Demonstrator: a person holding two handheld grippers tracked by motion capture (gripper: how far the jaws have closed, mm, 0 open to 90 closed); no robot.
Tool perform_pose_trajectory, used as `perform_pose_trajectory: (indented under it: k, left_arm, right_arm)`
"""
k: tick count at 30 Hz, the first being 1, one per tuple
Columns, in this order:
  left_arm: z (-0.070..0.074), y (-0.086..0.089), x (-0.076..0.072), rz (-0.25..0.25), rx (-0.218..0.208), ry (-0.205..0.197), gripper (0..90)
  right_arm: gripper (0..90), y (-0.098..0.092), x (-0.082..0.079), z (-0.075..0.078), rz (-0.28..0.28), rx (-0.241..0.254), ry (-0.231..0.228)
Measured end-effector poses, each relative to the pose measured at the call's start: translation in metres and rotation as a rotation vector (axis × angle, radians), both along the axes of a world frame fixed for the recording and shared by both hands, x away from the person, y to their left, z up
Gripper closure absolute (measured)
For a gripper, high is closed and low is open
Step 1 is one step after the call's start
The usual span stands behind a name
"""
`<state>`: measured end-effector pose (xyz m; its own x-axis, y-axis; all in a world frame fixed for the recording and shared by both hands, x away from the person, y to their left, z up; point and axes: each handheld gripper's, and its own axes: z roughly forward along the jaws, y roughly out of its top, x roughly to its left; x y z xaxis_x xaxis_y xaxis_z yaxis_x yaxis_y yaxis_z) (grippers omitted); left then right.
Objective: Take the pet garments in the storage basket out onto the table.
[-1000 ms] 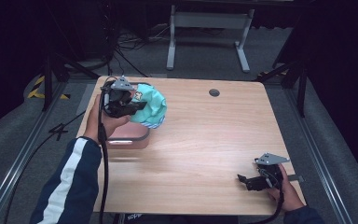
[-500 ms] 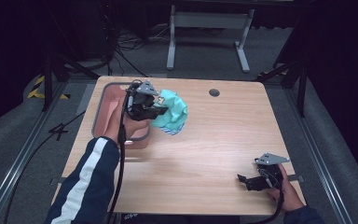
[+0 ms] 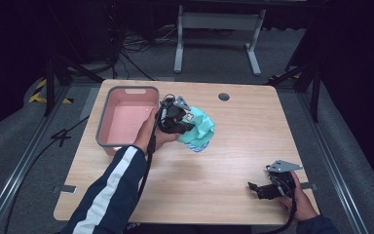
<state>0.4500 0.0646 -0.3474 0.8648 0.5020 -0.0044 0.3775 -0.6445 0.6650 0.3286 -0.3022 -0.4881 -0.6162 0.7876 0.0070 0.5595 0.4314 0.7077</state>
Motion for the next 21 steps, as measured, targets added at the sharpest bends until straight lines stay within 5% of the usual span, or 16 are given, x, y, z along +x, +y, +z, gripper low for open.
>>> perform_pose_trajectory:
  k: [13, 21]
  left_arm:
    - [-0.060, -0.034, 0.011, -0.009, 0.014, 0.128, 75.0]
    - [-0.078, -0.045, 0.009, -0.014, 0.046, 0.128, 73.6]
  right_arm:
    - [0.1, 0.000, 0.000, 0.000, -0.002, 0.000, 0.000]
    - [0.1, 0.000, 0.000, 0.000, -0.002, 0.000, 0.000]
